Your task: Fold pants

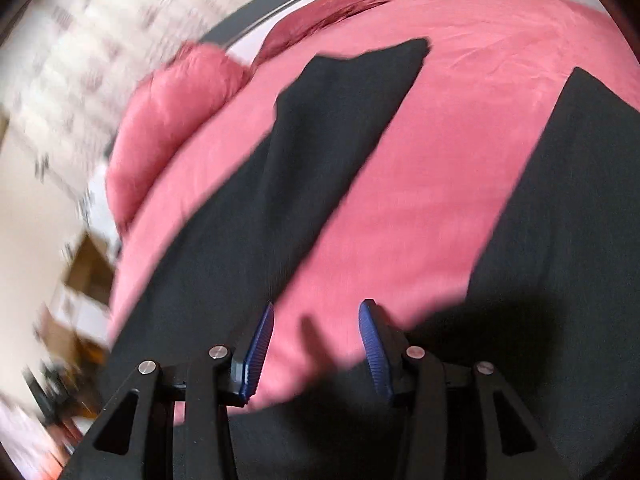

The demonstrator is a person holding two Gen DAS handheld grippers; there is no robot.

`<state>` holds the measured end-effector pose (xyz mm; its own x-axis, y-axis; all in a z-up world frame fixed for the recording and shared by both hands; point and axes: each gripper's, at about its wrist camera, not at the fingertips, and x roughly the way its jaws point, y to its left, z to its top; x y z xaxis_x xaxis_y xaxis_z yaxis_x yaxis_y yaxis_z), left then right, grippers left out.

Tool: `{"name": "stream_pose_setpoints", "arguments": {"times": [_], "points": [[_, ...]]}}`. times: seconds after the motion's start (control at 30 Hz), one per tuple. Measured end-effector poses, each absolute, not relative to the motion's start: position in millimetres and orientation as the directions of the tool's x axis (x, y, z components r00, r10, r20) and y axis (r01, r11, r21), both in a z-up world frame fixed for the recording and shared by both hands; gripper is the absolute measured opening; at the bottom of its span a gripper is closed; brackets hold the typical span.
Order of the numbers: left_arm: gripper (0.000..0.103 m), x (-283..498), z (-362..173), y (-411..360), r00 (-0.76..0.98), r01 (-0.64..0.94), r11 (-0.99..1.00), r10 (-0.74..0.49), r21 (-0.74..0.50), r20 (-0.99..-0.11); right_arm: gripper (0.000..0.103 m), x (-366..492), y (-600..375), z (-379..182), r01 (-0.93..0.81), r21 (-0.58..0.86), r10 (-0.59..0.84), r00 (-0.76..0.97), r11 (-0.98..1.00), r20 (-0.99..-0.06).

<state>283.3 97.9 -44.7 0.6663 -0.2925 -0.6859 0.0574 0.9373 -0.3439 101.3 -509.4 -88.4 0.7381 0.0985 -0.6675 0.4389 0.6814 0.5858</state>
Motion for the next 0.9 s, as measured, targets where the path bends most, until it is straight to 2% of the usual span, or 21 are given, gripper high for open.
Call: {"name": "stream_pose_setpoints", "arguments": {"times": [0.03,0.07,0.17,0.27,0.47,0.6,0.63,0.67,0.77,0.9], "points": [[0.071,278,-51,84,0.655,0.094,0.931,-0.326,-0.354,-0.682,0.046,109,-527,-85,0.463,0.607,0.09,0.744,0.646,-0.662],[0.074,272,-59,68,0.653,0.133,0.931,-0.34,-0.339,-0.677,0.046,117,-542,-83,0.487,0.613,0.072,0.744,0.622,-0.664],[0.072,268,-88,44,0.666,0.115,0.976,-0.212,-0.182,-0.715,0.046,146,-588,-77,0.567,0.57,-0.015,0.716,0.595,-0.697],[0.073,265,-103,53,0.682,0.12,0.964,-0.253,-0.237,-0.686,0.046,176,-632,-74,0.621,0.555,-0.069,0.698,0.554,-0.713],[0.089,275,-108,49,0.671,0.159,0.957,-0.286,-0.244,-0.684,0.051,232,-690,-92,0.718,0.494,-0.143,0.626,0.491,-0.767],[0.092,272,-109,49,0.666,0.172,0.949,-0.309,-0.263,-0.679,0.054,259,-697,-97,0.722,0.436,-0.213,0.616,0.537,-0.758],[0.093,270,-112,50,0.665,0.174,0.949,-0.31,-0.263,-0.679,0.04,265,-695,-97,0.736,0.389,-0.239,0.589,0.555,-0.772],[0.093,267,-112,49,0.665,0.174,0.949,-0.31,-0.263,-0.679,0.006,268,-693,-96,0.744,0.353,-0.256,0.567,0.568,-0.782],[0.093,269,-112,49,0.66,0.175,0.95,-0.308,-0.258,-0.685,0.006,256,-698,-82,0.715,0.392,-0.235,0.607,0.578,-0.759],[0.094,268,-112,49,0.659,0.174,0.952,-0.304,-0.253,-0.688,0.006,199,-710,-51,0.759,0.346,-0.355,0.589,0.551,-0.727]]}}
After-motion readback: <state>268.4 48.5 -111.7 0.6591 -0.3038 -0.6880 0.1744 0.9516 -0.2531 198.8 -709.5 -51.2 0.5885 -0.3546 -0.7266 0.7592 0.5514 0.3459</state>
